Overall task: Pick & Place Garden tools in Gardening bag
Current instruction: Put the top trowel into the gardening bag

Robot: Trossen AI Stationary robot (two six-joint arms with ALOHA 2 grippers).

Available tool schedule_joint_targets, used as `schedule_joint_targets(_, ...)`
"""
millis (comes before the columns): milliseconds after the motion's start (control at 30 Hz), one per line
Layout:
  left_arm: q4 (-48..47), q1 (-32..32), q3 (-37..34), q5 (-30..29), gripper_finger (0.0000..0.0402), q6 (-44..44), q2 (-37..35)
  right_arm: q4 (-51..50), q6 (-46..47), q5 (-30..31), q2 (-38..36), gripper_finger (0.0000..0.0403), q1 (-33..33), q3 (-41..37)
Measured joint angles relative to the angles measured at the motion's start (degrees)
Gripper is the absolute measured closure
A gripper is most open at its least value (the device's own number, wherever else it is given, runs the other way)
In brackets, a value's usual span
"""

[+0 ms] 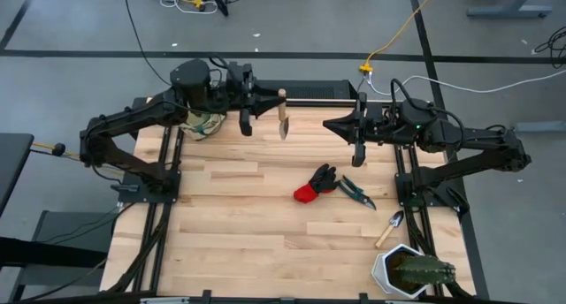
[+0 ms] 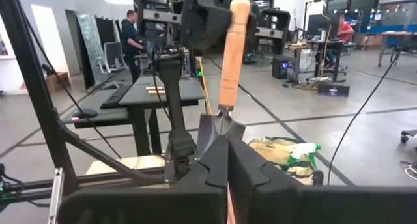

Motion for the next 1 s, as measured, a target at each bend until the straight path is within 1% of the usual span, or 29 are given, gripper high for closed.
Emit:
schedule_joint_targets(133,-1.1,0.6,0.0,0.0,0.0327,-0.1,-0.9,0.1,-0.1,0.2,0.0,0.0399,0.0,0.0)
schedule_joint_targets(267,-3.4,1.1,0.0,-0.4,0.0327,0.4,-2.2,0.0,-0.3,2.5,0.0,0.0401,0.0,0.0)
schedule_joint_targets(600,-9.1,3.6,0.0,-1.3,0.0327,1.2,-5.7,-0.1,-2.3,2.6,0.0,0.0402,0.0,0.0)
schedule_joint_targets(800,-13.2,4.1,-0.1,-3.6,0.0327,2.2,-6.0,-0.1,-2.2,2.6,0.0,0.0403,0.0,0.0)
schedule_joint_targets(1000,-13.3,4.1,-5.2,-6.8,0.0327,2.1,-6.4,-0.1,-2.1,2.6,0.1,0.0403,0.0,0.0)
